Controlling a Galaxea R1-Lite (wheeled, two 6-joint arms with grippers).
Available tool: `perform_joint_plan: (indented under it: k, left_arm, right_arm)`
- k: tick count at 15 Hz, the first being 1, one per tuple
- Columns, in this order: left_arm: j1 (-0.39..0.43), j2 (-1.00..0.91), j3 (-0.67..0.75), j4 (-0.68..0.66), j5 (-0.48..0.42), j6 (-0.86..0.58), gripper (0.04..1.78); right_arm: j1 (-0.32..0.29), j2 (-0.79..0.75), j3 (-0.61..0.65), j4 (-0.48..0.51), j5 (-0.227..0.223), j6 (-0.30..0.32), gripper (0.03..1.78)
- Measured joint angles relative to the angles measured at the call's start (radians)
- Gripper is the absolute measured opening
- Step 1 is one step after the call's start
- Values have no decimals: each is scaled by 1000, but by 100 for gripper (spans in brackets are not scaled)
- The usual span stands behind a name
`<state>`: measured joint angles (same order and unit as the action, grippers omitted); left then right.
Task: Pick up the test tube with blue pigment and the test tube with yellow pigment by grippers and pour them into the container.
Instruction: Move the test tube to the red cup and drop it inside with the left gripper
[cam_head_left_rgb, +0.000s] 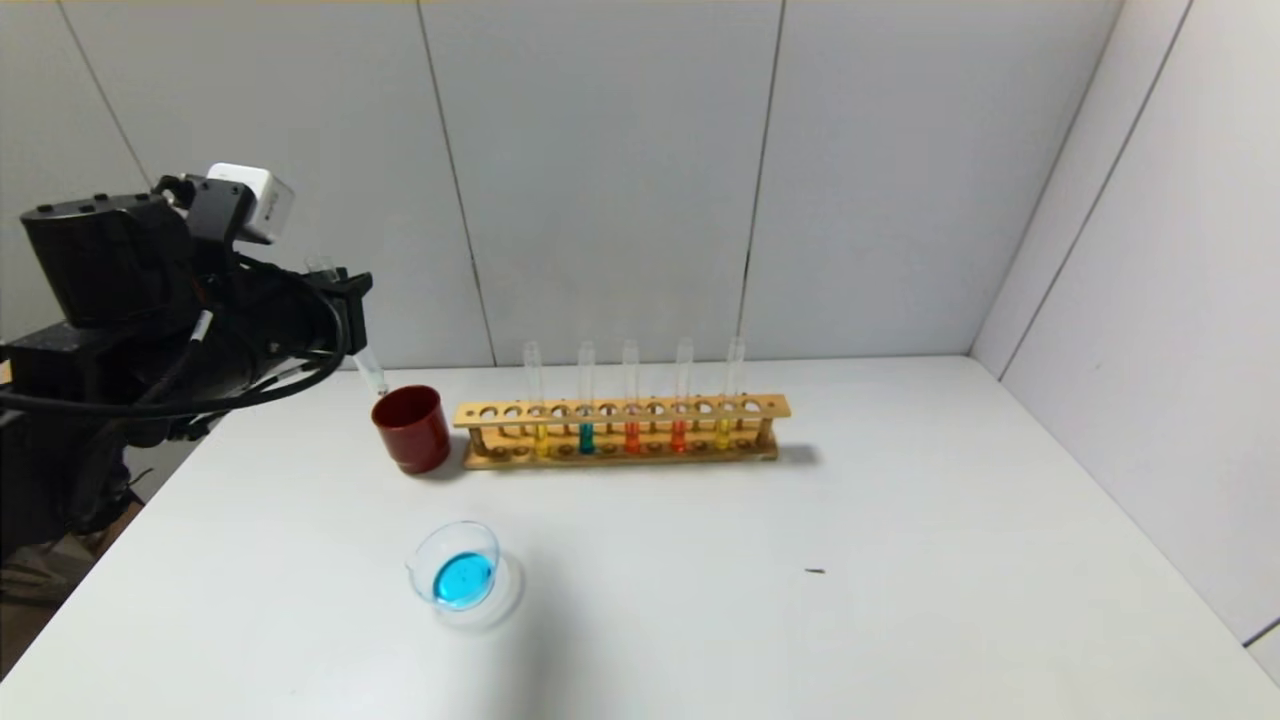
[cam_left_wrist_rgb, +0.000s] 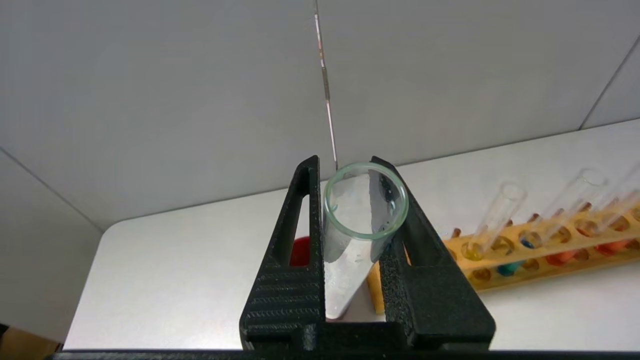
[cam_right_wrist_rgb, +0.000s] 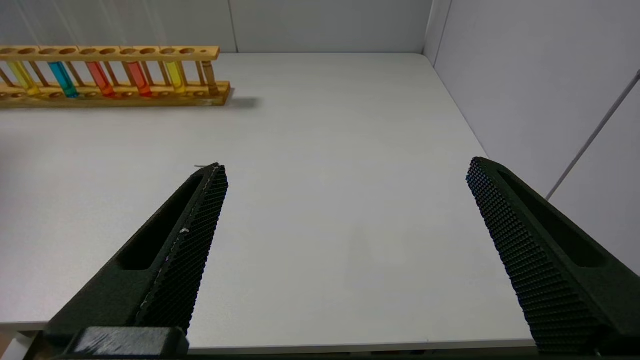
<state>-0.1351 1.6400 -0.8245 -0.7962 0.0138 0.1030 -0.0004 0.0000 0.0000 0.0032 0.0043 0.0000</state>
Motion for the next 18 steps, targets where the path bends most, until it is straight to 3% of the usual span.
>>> perform_joint_plan:
  k: [7, 12, 18]
  left_arm:
    - [83, 230, -99, -101, -88, 0, 35]
    - [93, 371, -125, -195, -93, 1, 35]
    - [95, 487, -157, -216, -108, 0, 35]
  right_arm:
    - [0, 0, 0, 0, 0, 0, 175]
    - [0, 0, 0, 0, 0, 0, 175]
    - [0, 0, 0, 0, 0, 0, 175]
